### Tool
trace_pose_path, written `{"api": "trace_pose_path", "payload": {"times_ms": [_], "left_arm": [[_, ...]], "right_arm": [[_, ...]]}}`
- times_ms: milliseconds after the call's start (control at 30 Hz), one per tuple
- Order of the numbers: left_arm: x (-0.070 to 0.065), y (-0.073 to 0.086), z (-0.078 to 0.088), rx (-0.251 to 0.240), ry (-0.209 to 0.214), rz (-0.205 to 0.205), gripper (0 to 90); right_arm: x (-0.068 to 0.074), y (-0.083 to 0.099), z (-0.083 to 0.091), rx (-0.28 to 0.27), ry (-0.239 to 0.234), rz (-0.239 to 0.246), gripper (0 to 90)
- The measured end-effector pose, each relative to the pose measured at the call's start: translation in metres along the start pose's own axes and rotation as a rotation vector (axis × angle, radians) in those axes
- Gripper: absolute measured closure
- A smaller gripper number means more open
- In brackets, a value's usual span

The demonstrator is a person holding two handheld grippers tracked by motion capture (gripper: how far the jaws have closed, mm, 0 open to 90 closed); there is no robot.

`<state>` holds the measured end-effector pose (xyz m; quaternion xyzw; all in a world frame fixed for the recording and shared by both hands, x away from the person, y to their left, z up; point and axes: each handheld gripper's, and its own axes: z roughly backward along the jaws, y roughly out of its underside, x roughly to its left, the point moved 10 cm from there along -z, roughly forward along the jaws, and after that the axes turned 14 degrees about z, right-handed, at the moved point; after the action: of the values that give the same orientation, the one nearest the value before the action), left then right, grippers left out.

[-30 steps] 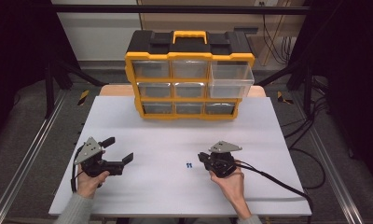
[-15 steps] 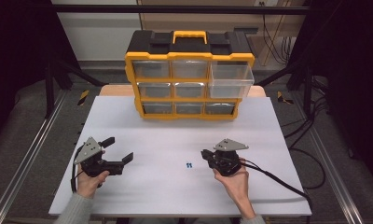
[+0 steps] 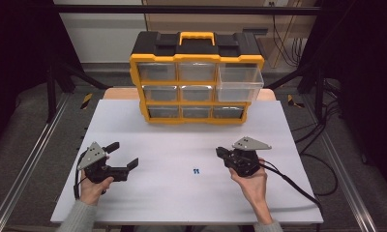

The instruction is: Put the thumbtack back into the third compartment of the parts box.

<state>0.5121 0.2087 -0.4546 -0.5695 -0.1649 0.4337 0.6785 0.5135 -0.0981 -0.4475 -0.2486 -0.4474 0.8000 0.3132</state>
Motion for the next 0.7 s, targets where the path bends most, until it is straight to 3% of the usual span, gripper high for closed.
{"api": "trace_pose_path", "payload": {"times_ms": [700], "left_arm": [[0.0,0.0,0.0,-0.002,0.001,0.002,2.9]], "right_arm": [[-0.025,-0.032,0.024,-0.055,0.037,0.008,85.7]]}}
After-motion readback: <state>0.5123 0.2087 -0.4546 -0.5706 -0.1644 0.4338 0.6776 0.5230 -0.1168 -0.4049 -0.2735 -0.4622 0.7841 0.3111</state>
